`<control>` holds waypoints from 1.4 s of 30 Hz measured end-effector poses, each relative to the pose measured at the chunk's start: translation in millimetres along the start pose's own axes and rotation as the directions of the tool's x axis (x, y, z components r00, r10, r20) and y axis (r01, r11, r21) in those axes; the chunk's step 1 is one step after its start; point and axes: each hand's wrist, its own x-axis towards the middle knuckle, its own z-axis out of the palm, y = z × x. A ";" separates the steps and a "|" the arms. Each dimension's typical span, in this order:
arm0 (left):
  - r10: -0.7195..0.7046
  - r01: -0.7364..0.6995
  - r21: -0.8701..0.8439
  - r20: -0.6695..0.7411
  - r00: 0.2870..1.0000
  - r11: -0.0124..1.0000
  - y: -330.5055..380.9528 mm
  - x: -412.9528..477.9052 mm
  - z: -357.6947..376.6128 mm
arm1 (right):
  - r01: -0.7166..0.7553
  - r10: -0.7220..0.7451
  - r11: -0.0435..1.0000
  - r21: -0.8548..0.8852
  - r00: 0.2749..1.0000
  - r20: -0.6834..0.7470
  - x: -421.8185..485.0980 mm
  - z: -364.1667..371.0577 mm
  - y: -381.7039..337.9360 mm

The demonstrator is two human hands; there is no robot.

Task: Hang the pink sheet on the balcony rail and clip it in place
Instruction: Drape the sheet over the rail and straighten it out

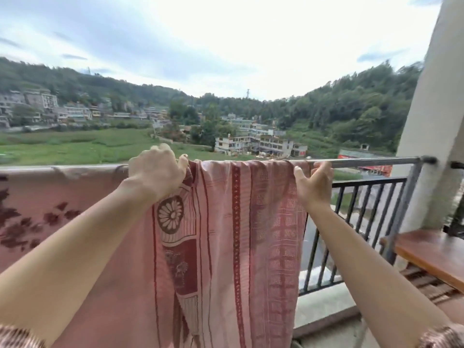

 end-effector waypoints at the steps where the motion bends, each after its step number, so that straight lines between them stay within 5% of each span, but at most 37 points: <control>1: -0.013 0.014 0.017 -0.016 1.000 1.000 7.2 1.1 4.3 | -0.083 0.083 0.996 -0.032 0.996 0.020 7.2 -3.3 11.4; 3: -0.040 0.041 0.061 -0.020 0.999 0.997 20.7 5.3 11.2 | -0.222 0.227 0.974 -0.052 0.967 0.120 22.0 -5.8 29.9; 6: -0.085 0.086 0.134 -0.011 0.996 0.987 39.2 11.9 15.9 | -0.363 0.284 0.920 0.144 0.875 0.393 37.7 -5.3 43.9; 11: -0.106 0.104 0.157 0.002 0.994 0.982 53.7 24.4 16.3 | -0.422 0.100 0.845 0.329 0.728 0.678 53.5 -4.2 53.8; 15: -0.077 0.059 0.097 0.191 0.979 0.993 72.4 44.4 25.8 | -0.536 -0.127 0.735 0.416 0.494 0.860 67.6 3.1 76.2; 17: -0.019 -0.002 0.082 0.252 0.967 0.997 89.4 50.9 31.6 | -0.602 -0.198 0.664 0.444 0.432 0.880 73.8 5.7 86.5; 22: 0.154 -0.141 -0.063 0.325 0.933 0.988 148.6 50.6 43.7 | -0.674 -0.257 0.492 0.552 0.493 0.831 103.1 1.6 121.7; 33: 0.295 -0.261 -0.161 0.248 0.923 0.952 267.4 65.8 79.7 | -0.548 0.033 0.300 0.781 0.824 0.566 201.1 -20.0 213.0; 35: 0.298 -0.278 -0.123 0.186 0.936 0.953 298.6 64.6 90.2 | -0.489 -0.014 0.447 0.749 0.833 0.552 208.0 -33.1 222.2; 38: 0.272 -0.267 -0.054 0.123 0.954 0.962 343.5 60.8 109.9 | -0.349 -0.215 0.719 0.601 0.711 0.670 217.0 -60.6 234.0; 42: 0.146 -0.148 -0.008 -0.124 0.981 0.989 392.4 47.7 141.3 | -0.152 -0.302 0.861 0.485 0.616 0.728 259.2 -87.8 255.8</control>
